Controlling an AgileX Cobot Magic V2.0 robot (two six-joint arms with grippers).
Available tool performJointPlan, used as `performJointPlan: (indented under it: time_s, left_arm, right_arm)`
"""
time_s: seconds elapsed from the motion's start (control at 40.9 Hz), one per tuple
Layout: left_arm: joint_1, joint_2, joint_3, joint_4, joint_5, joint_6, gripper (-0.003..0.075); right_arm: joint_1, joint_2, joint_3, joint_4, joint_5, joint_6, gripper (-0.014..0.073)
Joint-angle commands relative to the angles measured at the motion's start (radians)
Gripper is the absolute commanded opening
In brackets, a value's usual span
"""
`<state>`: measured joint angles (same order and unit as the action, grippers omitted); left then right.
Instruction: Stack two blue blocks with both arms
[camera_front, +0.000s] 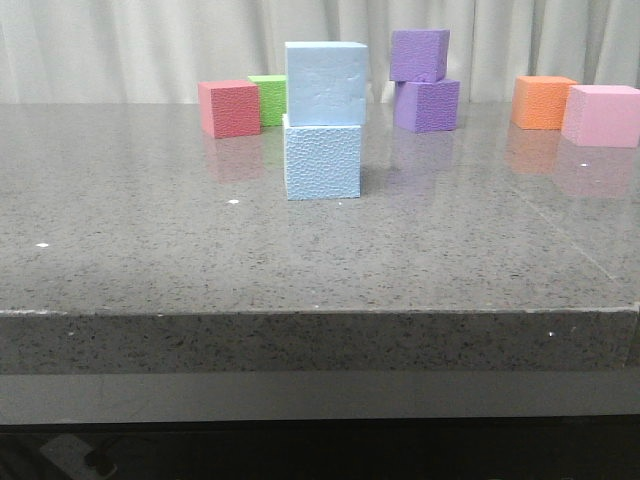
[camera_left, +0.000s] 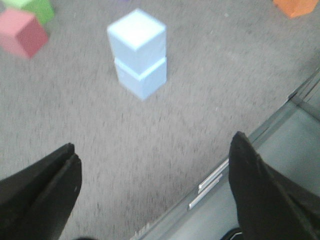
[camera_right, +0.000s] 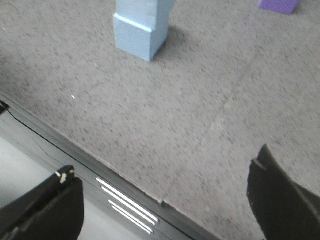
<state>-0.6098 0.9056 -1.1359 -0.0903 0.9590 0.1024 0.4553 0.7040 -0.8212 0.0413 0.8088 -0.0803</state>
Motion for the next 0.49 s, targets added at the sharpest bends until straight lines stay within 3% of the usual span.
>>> performJointPlan:
  time_s: [0.0, 0.171, 0.464]
  left_arm:
    - [-0.001, -0.072, 0.07, 0.033, -0.081, -0.061, 0.0589]
    - [-0.001, -0.179, 0.213, 0.035, -0.123, -0.077, 0.0588]
    - [-0.001, -0.219, 0.298, 0.035, -0.196, -0.077, 0.0576]
  right_arm:
    - [-0.006, -0.008, -0.048, -0.101, 0.028, 0.08, 0.0664]
    - [-0.005, -0.067, -0.021, -0.08, 0.077, 0.098, 0.0664]
    - [-0.005, -0.263, 0.082, -0.01, -0.081, 0.061, 0.0662]
